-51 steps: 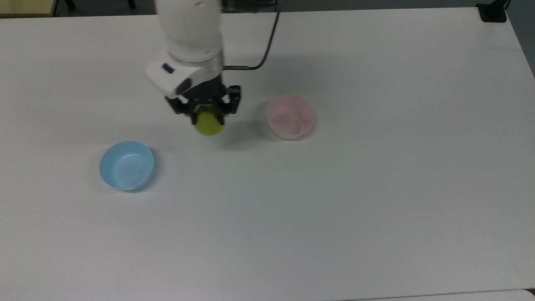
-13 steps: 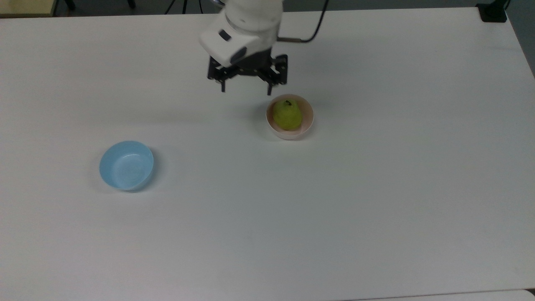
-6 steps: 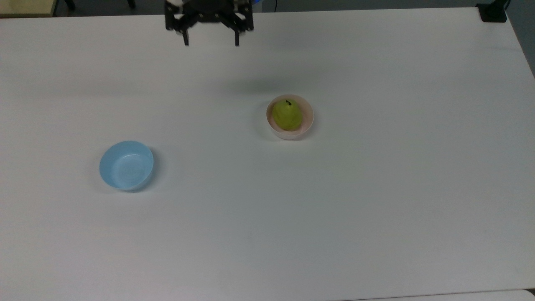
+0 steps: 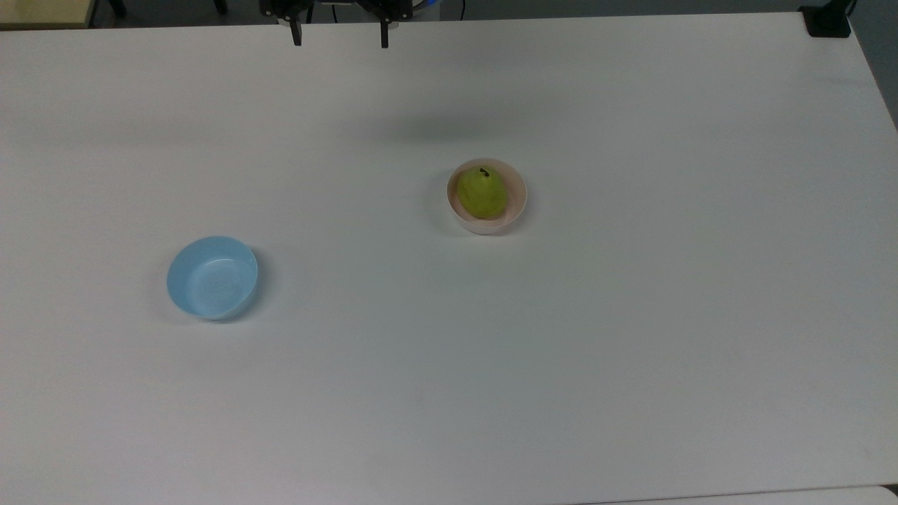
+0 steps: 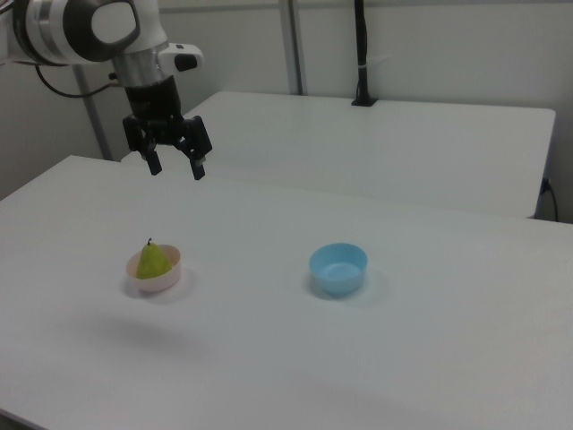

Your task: Place the pear in the bowl

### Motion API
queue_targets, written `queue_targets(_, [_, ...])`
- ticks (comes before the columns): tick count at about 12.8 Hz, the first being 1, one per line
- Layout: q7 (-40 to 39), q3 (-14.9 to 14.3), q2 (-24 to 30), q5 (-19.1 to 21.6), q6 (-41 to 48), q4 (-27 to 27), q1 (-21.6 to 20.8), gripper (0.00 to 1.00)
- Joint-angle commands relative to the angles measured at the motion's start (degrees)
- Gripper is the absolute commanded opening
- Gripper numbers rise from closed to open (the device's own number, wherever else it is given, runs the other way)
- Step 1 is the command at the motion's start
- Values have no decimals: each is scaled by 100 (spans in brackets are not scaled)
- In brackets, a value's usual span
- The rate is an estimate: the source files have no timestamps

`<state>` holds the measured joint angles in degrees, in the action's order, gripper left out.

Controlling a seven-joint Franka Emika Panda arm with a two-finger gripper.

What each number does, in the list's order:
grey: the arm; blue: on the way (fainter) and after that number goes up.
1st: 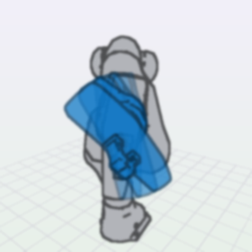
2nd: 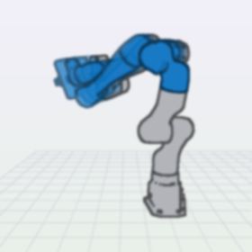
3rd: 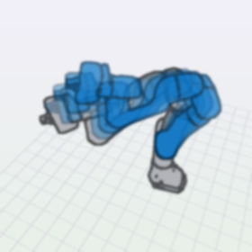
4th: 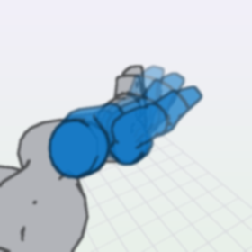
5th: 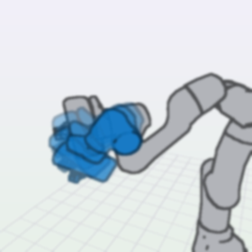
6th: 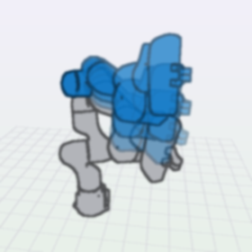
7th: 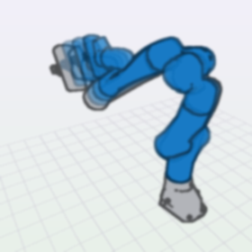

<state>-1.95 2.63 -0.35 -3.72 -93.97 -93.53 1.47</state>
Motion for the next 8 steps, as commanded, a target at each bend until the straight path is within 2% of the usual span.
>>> queue_targets(1, [-68, -17, 97, 91, 89, -95, 11, 100])
queue_targets(8, [-51, -26, 141, 91, 89, -95, 11, 100])
